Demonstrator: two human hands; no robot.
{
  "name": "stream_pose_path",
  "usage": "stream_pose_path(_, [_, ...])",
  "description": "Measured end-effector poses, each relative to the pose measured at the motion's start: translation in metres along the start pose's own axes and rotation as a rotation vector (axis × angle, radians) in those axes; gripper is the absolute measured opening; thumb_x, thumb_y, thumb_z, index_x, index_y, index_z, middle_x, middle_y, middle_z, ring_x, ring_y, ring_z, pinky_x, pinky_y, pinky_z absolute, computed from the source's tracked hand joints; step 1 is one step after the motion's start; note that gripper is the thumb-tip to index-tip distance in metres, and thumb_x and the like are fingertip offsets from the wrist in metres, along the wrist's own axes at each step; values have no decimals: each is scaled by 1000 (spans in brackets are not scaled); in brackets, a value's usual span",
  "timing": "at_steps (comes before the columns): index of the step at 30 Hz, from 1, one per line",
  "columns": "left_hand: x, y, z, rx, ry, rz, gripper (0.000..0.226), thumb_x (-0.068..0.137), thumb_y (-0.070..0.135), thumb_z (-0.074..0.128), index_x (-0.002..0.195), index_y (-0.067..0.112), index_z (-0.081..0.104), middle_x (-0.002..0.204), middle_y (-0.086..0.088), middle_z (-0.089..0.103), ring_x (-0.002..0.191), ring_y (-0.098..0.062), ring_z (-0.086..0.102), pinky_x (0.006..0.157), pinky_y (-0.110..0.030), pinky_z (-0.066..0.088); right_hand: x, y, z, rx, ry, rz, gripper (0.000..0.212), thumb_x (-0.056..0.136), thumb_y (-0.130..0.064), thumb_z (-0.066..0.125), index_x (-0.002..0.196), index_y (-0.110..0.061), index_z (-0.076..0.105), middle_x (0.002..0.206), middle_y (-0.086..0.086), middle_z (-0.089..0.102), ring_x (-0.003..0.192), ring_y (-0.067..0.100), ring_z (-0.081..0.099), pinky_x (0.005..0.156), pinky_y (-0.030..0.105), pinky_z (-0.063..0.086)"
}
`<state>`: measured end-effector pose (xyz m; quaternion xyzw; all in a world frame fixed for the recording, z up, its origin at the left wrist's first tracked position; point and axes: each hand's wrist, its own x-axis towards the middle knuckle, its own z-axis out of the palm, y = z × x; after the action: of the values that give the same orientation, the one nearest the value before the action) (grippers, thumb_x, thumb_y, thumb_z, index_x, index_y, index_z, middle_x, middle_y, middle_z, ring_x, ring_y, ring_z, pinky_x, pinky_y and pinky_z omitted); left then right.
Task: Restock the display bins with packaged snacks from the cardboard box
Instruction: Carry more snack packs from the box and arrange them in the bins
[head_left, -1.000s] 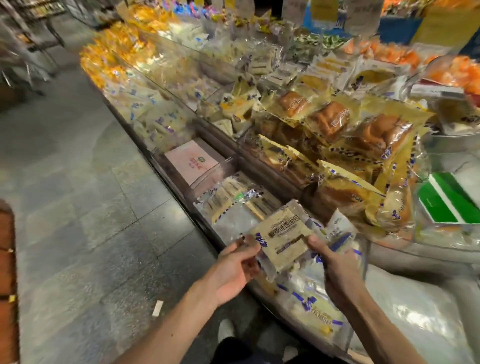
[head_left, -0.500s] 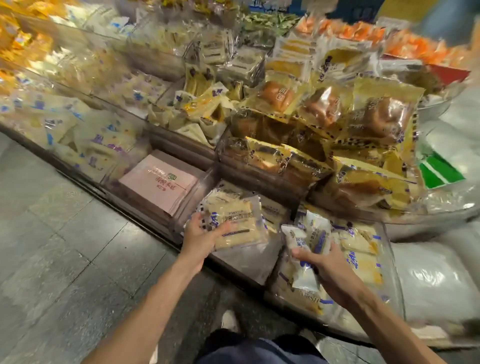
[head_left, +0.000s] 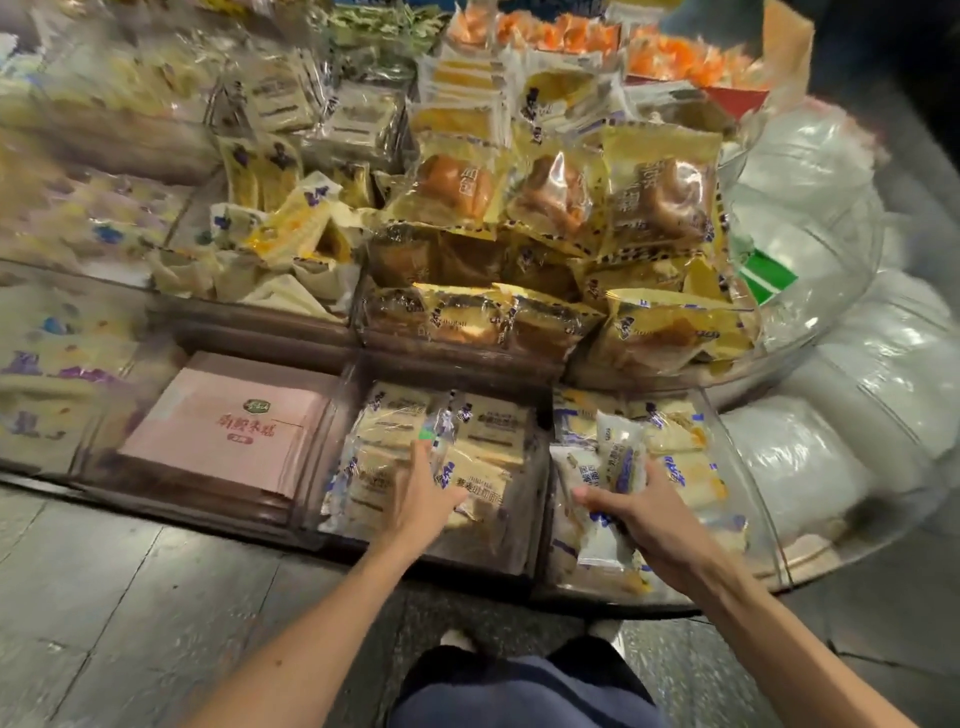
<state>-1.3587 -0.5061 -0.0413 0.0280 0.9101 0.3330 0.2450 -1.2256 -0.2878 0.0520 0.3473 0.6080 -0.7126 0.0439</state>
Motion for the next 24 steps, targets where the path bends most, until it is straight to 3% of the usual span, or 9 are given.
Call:
stream_pose_path(2, [-3,-3,4,194,35,129,88,85,34,76,150,39,16,132,-10,48,83,-16,55,64,-29,51,1,1,4,-12,11,-7,50,62,-14,88,102,-15,58,81,5,69,65,11,66,56,21,49])
stream_pose_path(4, [-6,-6,6,454,73,253,75,93,40,65,153,37,19,139,-12,36,93,-16,48,68,-24,43,3,2,8,-7,15,-9,58,54,-21,88,104,-15,59,85,7,71,69,14,68,60,24,51])
stream_pose_path(11, [-4,-10,7,764,123,349,64,94,49,58,148,26,34,138,-9,37,121,-24,41,101,-35,37,5,6,13,16,-4,-40,64,52,-16,89,109,-14,60,94,9,75,81,20,74,64,24,55])
stream_pose_path(13, [-5,-5,7,638,120,395,64,90,51,63,145,27,39,132,-5,39,117,-19,41,97,-33,39,5,7,13,11,-22,-41,66,56,-12,89,115,-11,60,97,11,75,84,21,74,65,23,56])
stream_pose_path(15, [-10,13,3,305,98,370,56,88,54,65,135,27,51,119,3,44,108,-12,47,92,-29,42,4,8,11,3,-36,-55,70,57,-12,90,120,-8,59,102,14,75,90,26,74,70,28,58])
stream_pose_path(18, [-29,61,-11,-228,-226,222,53,85,67,53,117,25,59,109,-1,63,82,-10,65,74,-29,57,-1,6,9,-56,-93,-89,69,59,-10,91,119,-7,57,96,11,76,86,25,75,71,30,59])
stream_pose_path(20, [-42,86,-15,-300,-436,223,53,85,63,59,116,21,59,108,-10,69,65,-10,66,53,-26,54,-7,4,12,-91,-149,-109,60,65,-2,88,116,-9,57,87,3,76,77,16,74,64,23,56])
stream_pose_path(22, [-47,95,-9,-283,-452,286,35,86,46,73,107,19,63,101,-9,71,74,-15,68,57,-36,57,-11,3,12,-98,-178,-136,58,67,1,87,116,-9,58,88,0,77,78,12,73,64,20,55])
stream_pose_path(24, [-48,96,-5,-348,-428,272,21,86,32,77,99,18,67,95,-5,70,79,-16,69,62,-34,59,-14,4,7,-77,-170,-151,59,67,-3,87,117,-10,57,94,4,77,84,17,74,69,24,57])
